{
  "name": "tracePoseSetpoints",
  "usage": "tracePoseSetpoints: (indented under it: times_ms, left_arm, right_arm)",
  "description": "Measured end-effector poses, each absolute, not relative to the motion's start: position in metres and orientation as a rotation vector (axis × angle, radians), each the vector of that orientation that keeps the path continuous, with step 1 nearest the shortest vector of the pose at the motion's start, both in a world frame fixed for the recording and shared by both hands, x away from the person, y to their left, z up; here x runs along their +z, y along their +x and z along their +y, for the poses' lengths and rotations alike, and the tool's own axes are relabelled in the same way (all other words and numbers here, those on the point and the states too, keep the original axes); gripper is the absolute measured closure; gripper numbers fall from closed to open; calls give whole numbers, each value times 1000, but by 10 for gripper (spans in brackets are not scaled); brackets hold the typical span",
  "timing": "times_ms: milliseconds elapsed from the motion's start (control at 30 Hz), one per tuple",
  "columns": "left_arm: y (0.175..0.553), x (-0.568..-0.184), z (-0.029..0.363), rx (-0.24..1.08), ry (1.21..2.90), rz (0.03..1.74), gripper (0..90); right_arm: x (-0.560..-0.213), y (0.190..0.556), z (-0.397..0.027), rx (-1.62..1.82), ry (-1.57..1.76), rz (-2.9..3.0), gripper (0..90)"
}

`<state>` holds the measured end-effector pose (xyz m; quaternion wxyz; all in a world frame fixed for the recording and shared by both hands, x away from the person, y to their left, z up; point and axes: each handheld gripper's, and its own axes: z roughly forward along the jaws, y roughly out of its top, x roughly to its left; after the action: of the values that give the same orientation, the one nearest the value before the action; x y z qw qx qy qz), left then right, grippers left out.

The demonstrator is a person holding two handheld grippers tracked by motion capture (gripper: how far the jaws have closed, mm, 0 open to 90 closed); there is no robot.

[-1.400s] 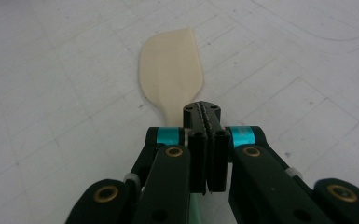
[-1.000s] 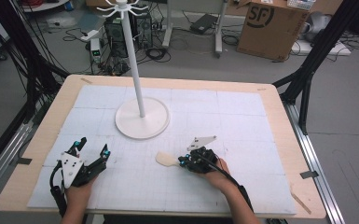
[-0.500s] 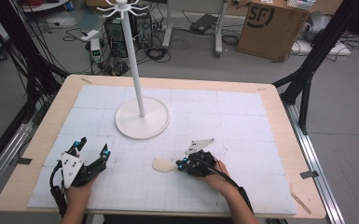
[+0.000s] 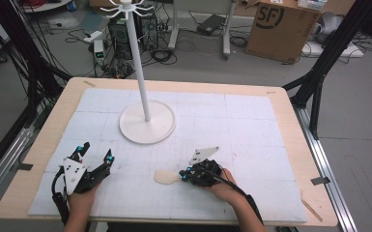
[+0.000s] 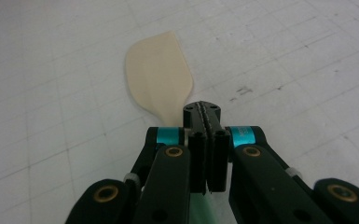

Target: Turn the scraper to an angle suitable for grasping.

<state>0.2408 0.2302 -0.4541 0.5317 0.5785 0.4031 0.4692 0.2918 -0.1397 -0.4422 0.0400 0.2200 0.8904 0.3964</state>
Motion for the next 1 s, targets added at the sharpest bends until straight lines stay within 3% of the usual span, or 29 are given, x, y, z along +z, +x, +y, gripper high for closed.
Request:
tracePoseSetpoints:
  times_ms: [567, 1000]
  left_arm:
    - [241, -454, 230, 1119, 1380, 961, 263]
    - [241, -454, 230, 1120, 1381, 960, 263]
  right_arm:
    - [-442, 291, -143, 1250, 668, 2684, 900]
    - [-431, 279, -196, 1287, 773, 2582, 900]
